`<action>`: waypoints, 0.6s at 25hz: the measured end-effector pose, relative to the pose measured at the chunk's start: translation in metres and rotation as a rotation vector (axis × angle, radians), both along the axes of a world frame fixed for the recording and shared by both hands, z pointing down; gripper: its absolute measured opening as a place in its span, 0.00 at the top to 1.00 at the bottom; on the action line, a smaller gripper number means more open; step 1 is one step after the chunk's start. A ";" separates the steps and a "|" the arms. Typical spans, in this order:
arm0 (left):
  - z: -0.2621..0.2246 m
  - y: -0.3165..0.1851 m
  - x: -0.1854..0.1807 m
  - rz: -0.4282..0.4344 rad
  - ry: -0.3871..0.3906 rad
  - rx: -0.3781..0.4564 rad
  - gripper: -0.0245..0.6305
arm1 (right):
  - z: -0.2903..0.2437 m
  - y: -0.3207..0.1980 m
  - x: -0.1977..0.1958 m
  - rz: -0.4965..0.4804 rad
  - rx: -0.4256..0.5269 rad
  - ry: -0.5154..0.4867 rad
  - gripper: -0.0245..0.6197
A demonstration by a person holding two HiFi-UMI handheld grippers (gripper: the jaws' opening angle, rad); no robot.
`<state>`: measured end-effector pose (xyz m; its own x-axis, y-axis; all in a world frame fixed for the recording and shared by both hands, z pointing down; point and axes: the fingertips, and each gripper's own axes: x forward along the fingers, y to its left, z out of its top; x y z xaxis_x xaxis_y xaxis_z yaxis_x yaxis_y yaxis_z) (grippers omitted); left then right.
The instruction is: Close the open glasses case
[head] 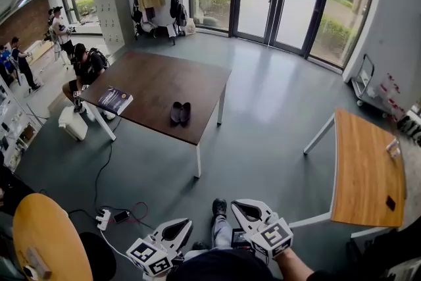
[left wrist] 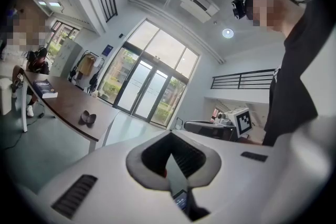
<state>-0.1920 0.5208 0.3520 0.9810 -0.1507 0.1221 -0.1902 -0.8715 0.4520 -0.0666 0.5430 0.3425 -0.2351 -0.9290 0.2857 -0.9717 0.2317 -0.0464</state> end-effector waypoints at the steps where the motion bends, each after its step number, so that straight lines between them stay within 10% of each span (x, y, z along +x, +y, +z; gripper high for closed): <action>1: -0.001 -0.001 0.006 0.009 0.006 0.004 0.97 | -0.003 -0.001 0.006 0.004 0.011 0.006 0.99; 15: 0.027 -0.053 0.028 -0.034 -0.013 -0.052 0.97 | 0.020 -0.045 0.042 0.042 -0.033 -0.004 0.99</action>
<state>-0.1643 0.4675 0.3786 0.9737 -0.1770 0.1438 -0.2256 -0.8399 0.4936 -0.0244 0.4980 0.3622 -0.1974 -0.9281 0.3158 -0.9803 0.1891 -0.0569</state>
